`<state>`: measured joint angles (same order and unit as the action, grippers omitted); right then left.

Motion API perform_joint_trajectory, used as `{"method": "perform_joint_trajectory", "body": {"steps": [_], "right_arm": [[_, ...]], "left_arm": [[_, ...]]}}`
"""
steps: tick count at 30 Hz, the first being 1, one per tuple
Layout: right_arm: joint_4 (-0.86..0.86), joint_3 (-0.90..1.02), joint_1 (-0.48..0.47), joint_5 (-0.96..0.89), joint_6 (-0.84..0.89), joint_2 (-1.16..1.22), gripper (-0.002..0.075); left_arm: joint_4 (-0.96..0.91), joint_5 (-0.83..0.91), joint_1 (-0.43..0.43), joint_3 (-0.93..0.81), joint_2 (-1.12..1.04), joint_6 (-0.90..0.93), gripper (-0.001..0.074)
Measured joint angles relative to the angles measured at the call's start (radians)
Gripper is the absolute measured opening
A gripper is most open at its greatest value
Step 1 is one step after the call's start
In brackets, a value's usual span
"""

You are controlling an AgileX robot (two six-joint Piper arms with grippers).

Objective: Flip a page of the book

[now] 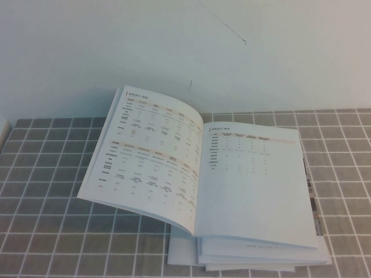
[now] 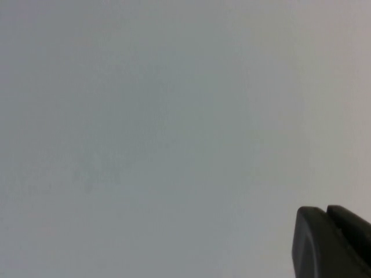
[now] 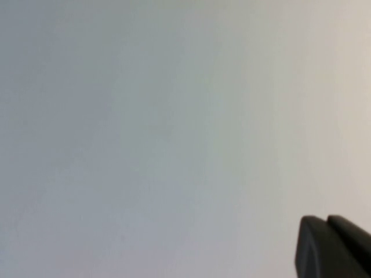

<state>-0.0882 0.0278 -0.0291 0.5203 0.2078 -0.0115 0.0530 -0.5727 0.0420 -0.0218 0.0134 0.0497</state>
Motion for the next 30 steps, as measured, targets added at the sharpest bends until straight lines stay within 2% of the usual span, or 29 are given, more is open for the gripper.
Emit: {"method": "perform_joint_trajectory", "body": {"steps": [3, 6, 9, 12, 19, 22, 25, 30], "right_arm": [[-0.038, 0.000, 0.000, 0.079, 0.000, 0.000, -0.0003], [-0.047, -0.004, 0.000, 0.075, -0.002, 0.000, -0.0003], [-0.049, -0.076, 0.000, -0.111, -0.002, 0.000, -0.0003], [-0.051, -0.206, 0.000, -0.343, -0.002, 0.003, -0.0003], [-0.126, -0.535, 0.000, -0.806, -0.003, 0.213, -0.0003], [-0.169, -0.644, 0.000, -1.011, 0.022, 0.348, -0.0003], [-0.250, -0.726, 0.000, -1.196, 0.148, 0.518, -0.0003], [-0.430, -0.738, 0.000, -1.285, 0.384, 0.772, -0.0003]], "left_arm": [[0.023, -0.041, 0.000, 0.000, 0.000, -0.044, -0.0004], [0.059, 0.146, 0.000, 0.044, 0.002, -0.070, -0.0004], [0.057, 0.400, 0.000, 0.164, 0.000, -0.073, -0.0004], [0.052, 0.562, 0.000, 0.306, -0.043, -0.077, -0.0004], [0.086, 1.026, 0.000, 0.651, -0.382, -0.064, -0.0004], [0.185, 1.037, 0.000, 0.707, -0.539, -0.027, -0.0004], [0.290, 0.974, 0.000, 0.712, -0.703, 0.000, -0.0004], [0.442, 1.001, 0.054, 0.796, -0.955, 0.240, -0.0004]]}}
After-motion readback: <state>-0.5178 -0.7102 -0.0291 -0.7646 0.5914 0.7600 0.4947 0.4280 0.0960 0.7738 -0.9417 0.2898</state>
